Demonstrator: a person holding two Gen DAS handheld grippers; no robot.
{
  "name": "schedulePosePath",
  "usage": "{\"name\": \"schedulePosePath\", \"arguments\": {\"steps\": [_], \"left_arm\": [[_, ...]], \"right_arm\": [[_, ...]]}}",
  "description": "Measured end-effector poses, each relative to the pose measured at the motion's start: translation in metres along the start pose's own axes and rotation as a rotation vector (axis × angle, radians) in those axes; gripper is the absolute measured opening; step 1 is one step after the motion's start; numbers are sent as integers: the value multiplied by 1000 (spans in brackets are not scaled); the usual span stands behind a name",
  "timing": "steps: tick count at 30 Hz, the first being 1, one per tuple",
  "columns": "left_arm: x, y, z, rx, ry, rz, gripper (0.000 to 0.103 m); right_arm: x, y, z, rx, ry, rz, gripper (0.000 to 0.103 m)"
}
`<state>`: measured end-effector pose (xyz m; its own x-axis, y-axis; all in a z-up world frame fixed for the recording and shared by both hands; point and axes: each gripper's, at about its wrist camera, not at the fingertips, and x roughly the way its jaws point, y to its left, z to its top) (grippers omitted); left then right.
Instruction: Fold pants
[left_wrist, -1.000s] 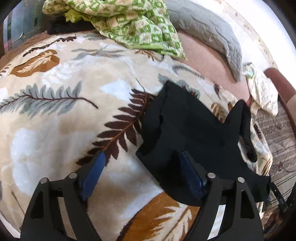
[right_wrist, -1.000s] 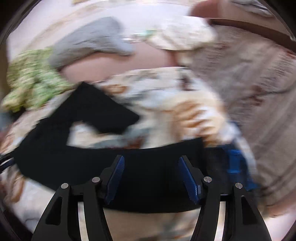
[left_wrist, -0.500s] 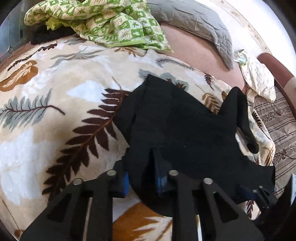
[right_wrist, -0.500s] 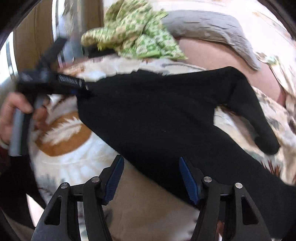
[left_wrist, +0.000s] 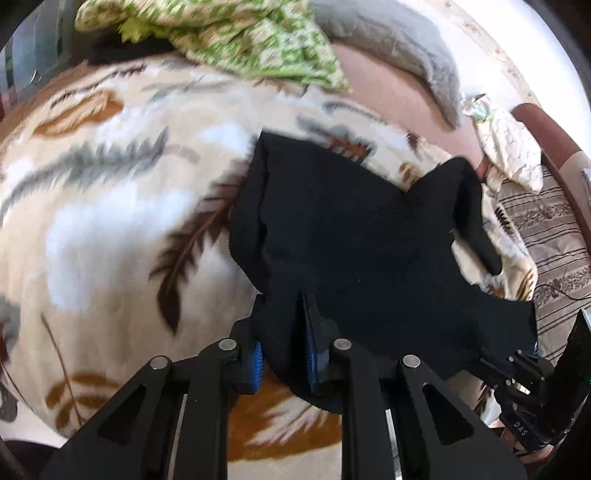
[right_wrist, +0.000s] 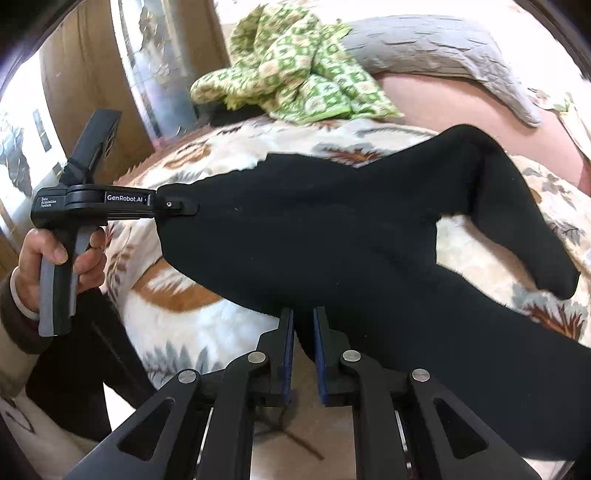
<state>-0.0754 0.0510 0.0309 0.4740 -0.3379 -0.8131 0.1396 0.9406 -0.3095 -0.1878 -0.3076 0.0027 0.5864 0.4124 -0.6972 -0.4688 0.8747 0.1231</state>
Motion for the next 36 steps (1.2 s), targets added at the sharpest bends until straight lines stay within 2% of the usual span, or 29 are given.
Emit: {"name": "schedulePosePath", "arguments": {"steps": [4, 6, 8, 10, 12, 17, 21, 23, 25, 26, 29, 32, 33, 34, 36], "left_arm": [[-1, 4, -5, 8, -5, 0, 22], [-3, 7, -5, 1, -10, 17, 30], [-7, 10, -6, -13, -15, 30, 45], [-15, 18, -7, -43, -34, 43, 51], [-23, 24, -8, -69, -53, 62, 52], [-30, 27, -3, -85, -80, 84, 52], [-24, 16, 3, -54, -84, 76, 53], [-13, 12, 4, -41, -65, 84, 53], [0, 11, 4, -33, -28, 75, 57], [4, 10, 5, -33, -17, 74, 62], [6, 6, 8, -24, -15, 74, 71], [5, 1, 19, -3, -12, 88, 75], [3, 0, 25, 2, -21, 94, 77], [2, -1, 30, 7, -28, 100, 85], [4, -4, 45, 22, -28, 102, 87]], "right_arm": [[13, 1, -10, 17, 29, -3, 9], [16, 0, -12, 22, 41, -4, 10], [14, -2, -10, 50, 52, 9, 14], [7, -2, -8, 73, 48, 24, 19], [-1, -2, -5, 86, 22, 46, 27], [-5, 7, 12, 77, -23, 51, 27], [27, 20, 21, 34, 22, 29, 27], [45, 22, 20, 26, 61, 31, 28], [51, 22, 19, 18, 52, 21, 28], [51, 22, 21, 22, 57, 34, 31], [43, 17, 32, 24, 67, 59, 39], [28, 0, 51, 0, 20, -15, 60], [24, -10, 59, 11, 5, -41, 64], [19, -24, 68, 32, -15, -73, 64], [13, -49, 81, 85, -37, -128, 67]]}}
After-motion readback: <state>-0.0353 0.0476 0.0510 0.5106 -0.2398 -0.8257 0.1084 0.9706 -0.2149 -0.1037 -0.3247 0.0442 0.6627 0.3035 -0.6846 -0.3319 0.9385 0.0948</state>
